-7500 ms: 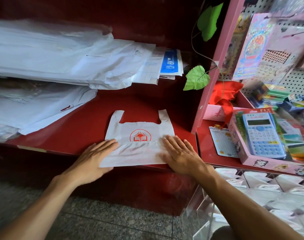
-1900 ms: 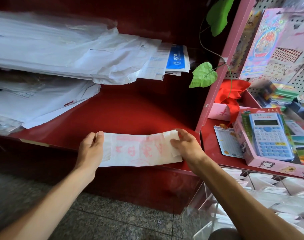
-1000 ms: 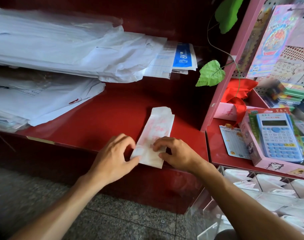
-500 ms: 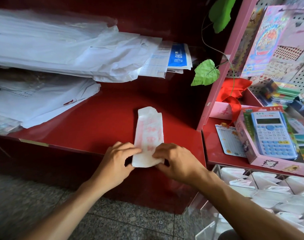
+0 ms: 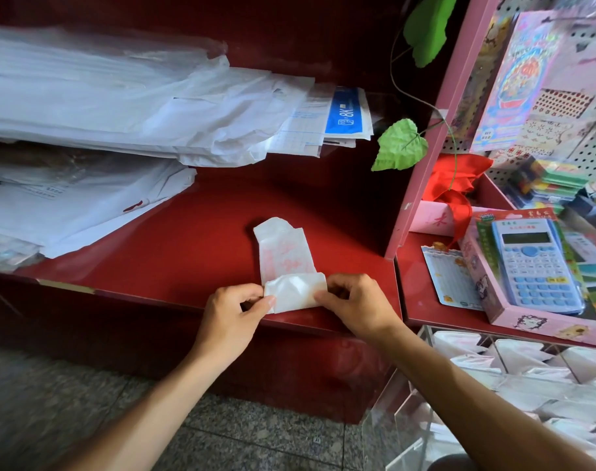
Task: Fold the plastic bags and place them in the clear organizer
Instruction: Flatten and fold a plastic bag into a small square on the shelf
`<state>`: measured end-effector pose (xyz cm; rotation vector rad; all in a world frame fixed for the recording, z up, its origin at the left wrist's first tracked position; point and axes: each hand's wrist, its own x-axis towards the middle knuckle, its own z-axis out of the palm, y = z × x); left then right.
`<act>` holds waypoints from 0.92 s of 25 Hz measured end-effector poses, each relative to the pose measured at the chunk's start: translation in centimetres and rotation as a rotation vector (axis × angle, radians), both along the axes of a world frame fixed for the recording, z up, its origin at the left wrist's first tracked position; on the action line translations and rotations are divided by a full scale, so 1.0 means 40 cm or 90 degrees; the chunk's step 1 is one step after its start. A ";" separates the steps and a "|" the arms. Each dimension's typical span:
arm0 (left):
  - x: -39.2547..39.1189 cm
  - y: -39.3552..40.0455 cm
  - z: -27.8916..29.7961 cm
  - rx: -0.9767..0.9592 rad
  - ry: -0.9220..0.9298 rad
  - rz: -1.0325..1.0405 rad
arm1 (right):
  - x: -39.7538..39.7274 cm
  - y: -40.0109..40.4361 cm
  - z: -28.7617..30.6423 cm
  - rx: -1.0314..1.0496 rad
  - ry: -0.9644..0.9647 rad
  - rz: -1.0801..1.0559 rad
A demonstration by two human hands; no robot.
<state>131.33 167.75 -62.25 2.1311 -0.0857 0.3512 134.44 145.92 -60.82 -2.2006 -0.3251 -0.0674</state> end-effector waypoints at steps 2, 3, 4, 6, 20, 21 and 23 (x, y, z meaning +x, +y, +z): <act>0.002 -0.009 -0.004 0.007 0.012 0.039 | 0.010 0.009 0.003 -0.020 -0.004 -0.037; 0.004 -0.014 -0.002 0.019 0.017 0.066 | 0.014 0.014 0.005 -0.029 -0.003 -0.048; 0.005 -0.020 0.000 0.036 0.023 0.097 | 0.018 0.020 0.006 -0.044 0.000 -0.057; 0.009 -0.030 0.008 0.073 0.036 0.150 | 0.022 0.033 0.010 -0.086 0.013 -0.076; 0.020 -0.017 -0.011 0.263 -0.120 0.086 | 0.000 0.047 0.009 -0.280 -0.127 -0.053; 0.025 -0.010 -0.019 0.290 -0.149 0.053 | -0.004 0.042 0.002 -0.312 -0.181 0.002; 0.029 0.003 -0.025 0.311 -0.164 -0.012 | -0.008 0.031 -0.014 -0.398 -0.274 0.064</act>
